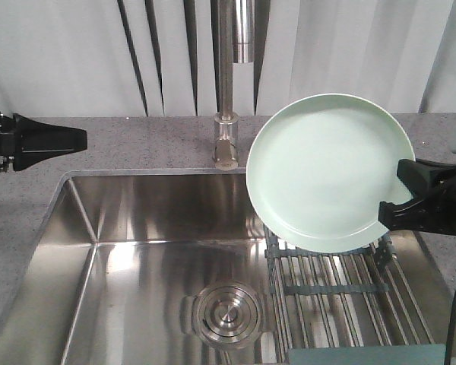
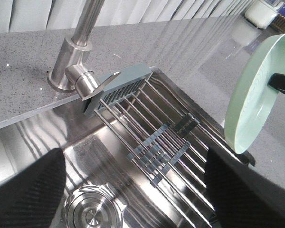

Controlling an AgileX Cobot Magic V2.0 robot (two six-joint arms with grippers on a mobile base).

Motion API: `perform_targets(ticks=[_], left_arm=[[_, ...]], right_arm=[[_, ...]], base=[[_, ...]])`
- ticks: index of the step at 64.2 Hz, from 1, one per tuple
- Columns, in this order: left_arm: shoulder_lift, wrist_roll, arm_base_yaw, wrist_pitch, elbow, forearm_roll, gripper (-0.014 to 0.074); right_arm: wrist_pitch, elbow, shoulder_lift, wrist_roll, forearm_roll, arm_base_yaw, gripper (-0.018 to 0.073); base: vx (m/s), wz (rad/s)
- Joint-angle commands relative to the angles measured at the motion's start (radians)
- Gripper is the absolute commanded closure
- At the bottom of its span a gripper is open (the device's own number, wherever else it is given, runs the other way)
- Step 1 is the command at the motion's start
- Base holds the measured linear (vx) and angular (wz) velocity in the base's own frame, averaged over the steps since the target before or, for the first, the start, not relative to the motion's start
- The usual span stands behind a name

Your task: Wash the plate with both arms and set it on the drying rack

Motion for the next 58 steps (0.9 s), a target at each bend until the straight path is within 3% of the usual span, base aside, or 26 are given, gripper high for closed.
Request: perform_targets(ticks=[1,20,27,40,46,53,58], left_arm=[[-0.039,0.003,0.001,0.034,-0.023,-0.07,0.0026],[-0.039,0.003,0.001,0.034,-0.023,-0.07,0.0026],[-0.039,0.003,0.001,0.034,-0.023,-0.07,0.0026],[-0.039,0.003,0.0,0.034,-0.023,-0.07,0.0026],[-0.039,0.003,0.0,0.034,-0.023,-0.07,0.0026],[-0.039,0.003,0.0,0.034,-0.023,-0.07,0.0026],[-0.039,0.003,0.0,0.034,-0.023,-0.07,0.0026]], right_arm=[[-0.079,-0.03,-0.014,-0.007,-0.006,-0.005,0.0569],[-0.096,-0.03,-0.014,-0.002,-0.004,-0.005,0.0569],[-0.038,-0.044,-0.014,0.008,0.06,-0.008,0.0568],[0.189,-0.157,0.013,0.06,0.261,-0.132,0.0564],[0.354,-0.238,0.049,0.052,0.282,-0.188,0.0564],[0.551,-0.351,0.127,0.029,0.286,-0.191,0.0564],[0.673,-0.435,0.188,-0.045,0.315,-0.153,0.0564]], base=[[0.0,0.0],[0.0,0.0],[0.0,0.0],[0.0,0.0],[0.0,0.0],[0.0,0.0],[0.0,0.0]])
